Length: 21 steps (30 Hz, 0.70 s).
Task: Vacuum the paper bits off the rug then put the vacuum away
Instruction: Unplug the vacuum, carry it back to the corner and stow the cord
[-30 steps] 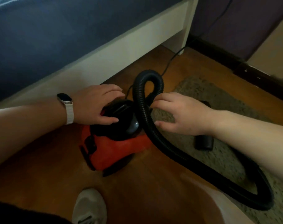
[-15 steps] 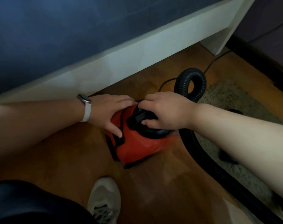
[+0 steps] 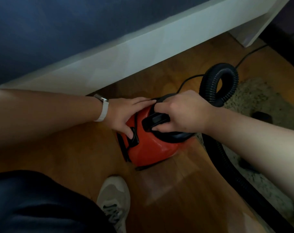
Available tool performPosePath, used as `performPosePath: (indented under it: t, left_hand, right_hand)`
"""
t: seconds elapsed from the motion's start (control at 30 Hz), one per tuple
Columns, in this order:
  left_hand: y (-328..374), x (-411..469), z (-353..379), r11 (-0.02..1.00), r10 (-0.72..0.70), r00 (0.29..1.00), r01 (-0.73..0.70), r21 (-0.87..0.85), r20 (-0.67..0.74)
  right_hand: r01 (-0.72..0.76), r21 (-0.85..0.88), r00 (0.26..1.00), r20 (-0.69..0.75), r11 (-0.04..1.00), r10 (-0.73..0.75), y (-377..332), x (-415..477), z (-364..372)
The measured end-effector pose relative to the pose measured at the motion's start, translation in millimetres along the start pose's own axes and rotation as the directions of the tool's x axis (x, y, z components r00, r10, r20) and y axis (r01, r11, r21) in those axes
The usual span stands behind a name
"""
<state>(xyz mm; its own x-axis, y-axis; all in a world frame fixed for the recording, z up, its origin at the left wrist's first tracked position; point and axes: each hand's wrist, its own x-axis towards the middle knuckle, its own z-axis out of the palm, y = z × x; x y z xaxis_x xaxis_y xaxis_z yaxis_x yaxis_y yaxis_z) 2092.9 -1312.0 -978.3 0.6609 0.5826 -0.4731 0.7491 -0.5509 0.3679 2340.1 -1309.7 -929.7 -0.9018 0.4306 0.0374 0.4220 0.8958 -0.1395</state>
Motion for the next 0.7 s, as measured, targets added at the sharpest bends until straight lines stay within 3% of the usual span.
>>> performPosePath:
  t: [0.13, 0.37, 0.53, 0.7]
  left_hand:
    - [5.0, 0.8, 0.0, 0.999, -0.047, 0.999, 0.047, -0.011, 0.000]
    - [7.9, -0.5, -8.3, 0.990, -0.028, 1.000, 0.028, 0.139, -0.003]
    - [10.2, -19.6, -18.0, 0.950, 0.039, 0.992, -0.001, 0.314, -0.116]
    - [31.9, -21.4, -43.3, 0.995, 0.050, 0.922, -0.011, 0.102, -0.384]
  right_hand:
    - [-0.003, 0.012, 0.999, -0.035, 1.000, 0.004, -0.7, 3.7, 0.4]
    - [-0.017, -0.018, 1.000, 0.004, 1.000, 0.017, -3.2, -2.8, -1.3]
    - [-0.045, -0.035, 0.999, -0.009, 0.998, 0.045, -6.1, -7.3, -2.0]
    - [-0.100, -0.060, 0.988, -0.125, 0.993, 0.091, -4.3, -34.3, -5.9]
